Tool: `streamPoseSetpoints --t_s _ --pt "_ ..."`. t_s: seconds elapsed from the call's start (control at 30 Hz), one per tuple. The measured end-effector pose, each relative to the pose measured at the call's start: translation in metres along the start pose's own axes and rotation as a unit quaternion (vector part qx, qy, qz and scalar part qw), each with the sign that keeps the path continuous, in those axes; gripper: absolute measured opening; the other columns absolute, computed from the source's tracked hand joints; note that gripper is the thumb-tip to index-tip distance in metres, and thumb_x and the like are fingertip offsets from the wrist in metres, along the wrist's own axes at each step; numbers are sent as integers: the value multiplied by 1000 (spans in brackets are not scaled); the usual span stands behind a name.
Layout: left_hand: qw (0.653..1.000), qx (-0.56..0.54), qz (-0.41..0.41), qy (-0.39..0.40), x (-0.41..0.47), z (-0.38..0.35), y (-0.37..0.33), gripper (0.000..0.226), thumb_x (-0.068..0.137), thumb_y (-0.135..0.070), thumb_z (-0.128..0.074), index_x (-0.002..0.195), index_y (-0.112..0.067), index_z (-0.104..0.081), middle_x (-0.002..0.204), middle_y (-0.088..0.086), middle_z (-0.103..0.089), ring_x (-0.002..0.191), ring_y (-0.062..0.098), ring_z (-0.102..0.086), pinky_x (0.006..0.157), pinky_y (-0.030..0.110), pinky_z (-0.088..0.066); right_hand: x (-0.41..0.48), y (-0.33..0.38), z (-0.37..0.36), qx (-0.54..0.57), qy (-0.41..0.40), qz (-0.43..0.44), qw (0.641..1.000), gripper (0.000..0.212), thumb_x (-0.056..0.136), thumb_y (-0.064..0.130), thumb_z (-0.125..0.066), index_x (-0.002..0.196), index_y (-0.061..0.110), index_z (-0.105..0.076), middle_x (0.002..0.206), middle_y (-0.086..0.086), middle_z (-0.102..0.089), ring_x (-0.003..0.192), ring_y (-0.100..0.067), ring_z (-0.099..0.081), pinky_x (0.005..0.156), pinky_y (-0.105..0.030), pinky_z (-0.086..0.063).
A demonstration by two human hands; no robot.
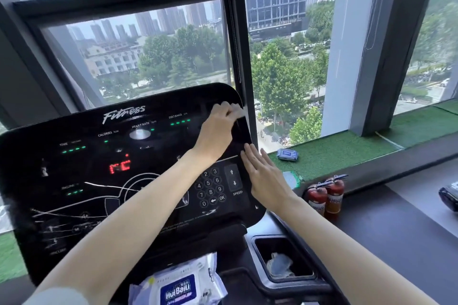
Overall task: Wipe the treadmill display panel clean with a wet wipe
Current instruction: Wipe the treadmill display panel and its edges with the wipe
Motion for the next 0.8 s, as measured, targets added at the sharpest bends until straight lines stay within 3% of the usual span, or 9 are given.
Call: streamPoseSetpoints --t_s 0.1,0.23,0.27,0.33,0.4,0.53,0.6,0.7,0.8 --pt "979 41 -166 111 -24 -23 -36 42 82 11 -50 115 -13 -59 105 4 -50 97 18 -42 66 31 -51 -12 -1 -1 14 -11 -13 1000 79 68 -6 -54 142 -6 -26 151 -22 -22 142 -32 -12 116 -43 -10" --pt "999 -5 33 -17 -1 -3 8 47 86 12 -48 118 -18 -62 101 1 -49 97 16 -42 73 28 -46 -47 3 -13 36 -14 -24 999 80 66 -10 -44 143 -4 -25 153 -19 -19 142 -30 -11 115 -36 -4" --pt "999 -12 33 -14 -3 -3 3 49 85 14 -48 119 -19 -62 103 1 -50 97 16 -42 73 25 -43 -54 6 -17 33 -9 -20 999 76 67 -7 -38 142 -4 -29 151 -19 -23 141 -29 -15 114 -36 -5" --pt "994 1 -78 75 -17 -25 -26 51 82 17 -47 119 -15 -61 107 3 -52 98 17 -43 72 23 -43 -64 9 -24 29 2 -18 999 74 67 -5 -28 140 -4 -34 149 -19 -28 140 -27 -20 113 -37 -8" --pt "977 5 -165 133 -34 -34 -42 49 82 16 -46 120 -13 -58 106 4 -50 95 15 -41 70 26 -49 -65 8 -28 32 13 -25 999 74 66 -6 -34 140 -4 -34 149 -19 -28 140 -28 -20 113 -37 -6" --pt "999 -40 31 -5 -6 -11 0 47 84 15 -49 115 -17 -64 91 -1 -50 86 9 -37 69 24 -43 -62 4 -32 30 34 -41 998 76 65 -8 -43 140 -4 -34 149 -19 -28 140 -28 -18 112 -36 -1" --pt "999 -32 3 10 -11 -16 -11 45 83 15 -51 113 -16 -63 93 1 -51 85 10 -37 68 27 -46 -62 5 -35 26 45 -38 998 79 62 -10 -48 140 -5 -35 149 -20 -28 139 -29 -19 112 -36 -2" --pt "976 26 -173 134 -42 -42 -45 48 79 16 -48 117 -11 -58 106 4 -52 95 16 -42 59 24 -44 -62 6 -36 6 51 -35 998 81 60 -10 -54 139 -5 -36 148 -20 -29 139 -29 -21 111 -38 -4" --pt "998 3 -45 37 -21 -20 -13 55 74 22 -50 115 -12 -62 103 6 -54 94 22 -47 61 26 -48 -63 7 -37 -10 48 -37 998 82 59 -10 -56 139 -5 -37 148 -20 -30 139 -29 -23 111 -37 -4"
Point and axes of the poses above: each hand's wrist, its own x-axis towards the middle knuckle, its own z-axis out of the back of the hand, y = z × x, the point moved 8 cm from there along x, towards the middle knuckle
